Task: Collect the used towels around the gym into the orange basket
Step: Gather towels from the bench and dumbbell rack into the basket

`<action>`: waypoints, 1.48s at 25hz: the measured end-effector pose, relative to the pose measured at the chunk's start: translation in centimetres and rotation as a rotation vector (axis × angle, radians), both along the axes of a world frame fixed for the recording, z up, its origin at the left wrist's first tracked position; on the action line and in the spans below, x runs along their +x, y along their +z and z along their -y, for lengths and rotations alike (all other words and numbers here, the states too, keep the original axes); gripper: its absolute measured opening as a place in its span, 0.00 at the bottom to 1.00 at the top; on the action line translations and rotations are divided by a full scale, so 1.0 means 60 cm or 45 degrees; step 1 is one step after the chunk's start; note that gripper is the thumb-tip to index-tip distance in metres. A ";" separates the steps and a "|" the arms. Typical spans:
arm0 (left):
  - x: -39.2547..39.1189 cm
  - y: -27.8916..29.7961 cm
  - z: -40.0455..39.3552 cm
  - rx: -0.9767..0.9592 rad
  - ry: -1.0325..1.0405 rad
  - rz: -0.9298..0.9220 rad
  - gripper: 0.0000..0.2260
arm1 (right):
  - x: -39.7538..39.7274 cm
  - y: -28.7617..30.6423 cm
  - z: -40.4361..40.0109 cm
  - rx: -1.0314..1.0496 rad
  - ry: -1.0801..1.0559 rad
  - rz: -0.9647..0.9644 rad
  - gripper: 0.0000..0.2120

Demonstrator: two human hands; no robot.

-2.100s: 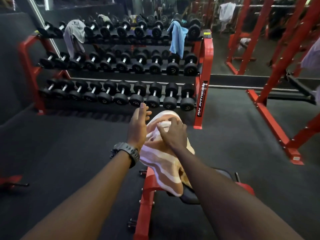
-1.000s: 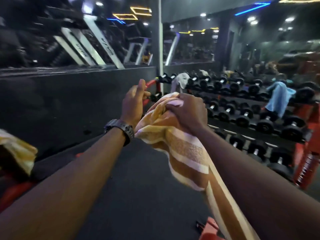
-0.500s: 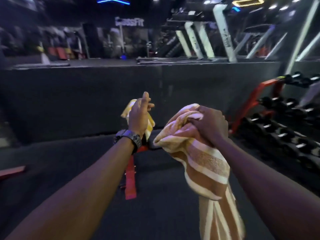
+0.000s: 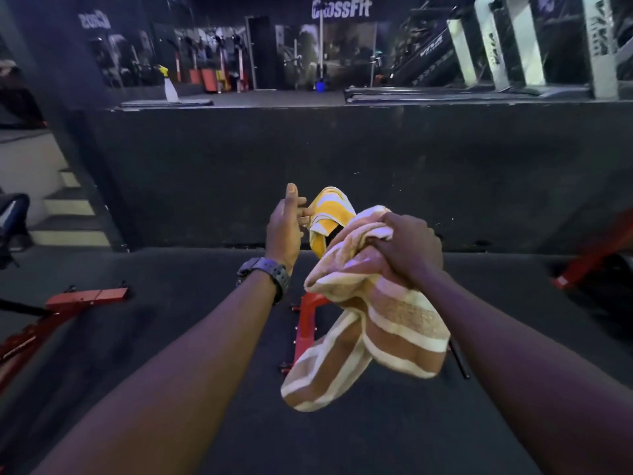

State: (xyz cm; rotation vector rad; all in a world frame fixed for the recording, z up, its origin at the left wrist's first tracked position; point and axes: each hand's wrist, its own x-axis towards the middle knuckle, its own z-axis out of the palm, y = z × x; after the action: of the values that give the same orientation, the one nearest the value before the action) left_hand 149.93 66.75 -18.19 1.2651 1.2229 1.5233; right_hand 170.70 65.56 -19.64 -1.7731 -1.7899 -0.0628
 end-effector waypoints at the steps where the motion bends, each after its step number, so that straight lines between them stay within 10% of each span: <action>1: 0.007 0.001 -0.033 -0.016 0.017 0.001 0.33 | 0.004 0.000 -0.039 -0.012 0.020 0.010 0.13; 20: 0.088 -0.145 -0.775 -0.308 -0.037 0.037 0.30 | 0.113 -0.091 -0.683 -0.214 -0.054 0.320 0.14; 26: 0.150 -0.220 -0.934 -0.401 0.141 -0.385 0.23 | 0.180 -0.146 -0.853 -0.250 0.098 0.349 0.14; 30: 0.191 -0.278 -0.990 -0.813 0.084 -1.069 0.50 | 0.207 -0.167 -0.947 -0.257 0.229 0.352 0.16; 37: 0.165 -0.298 -1.011 -0.646 0.472 -1.212 0.11 | 0.210 -0.173 -1.037 -0.219 0.415 0.259 0.17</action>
State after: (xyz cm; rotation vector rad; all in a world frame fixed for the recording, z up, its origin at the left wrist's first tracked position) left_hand 159.83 127.41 -36.07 1.4846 2.3720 0.6820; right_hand 183.32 127.79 -30.01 -1.6111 -2.2717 0.0461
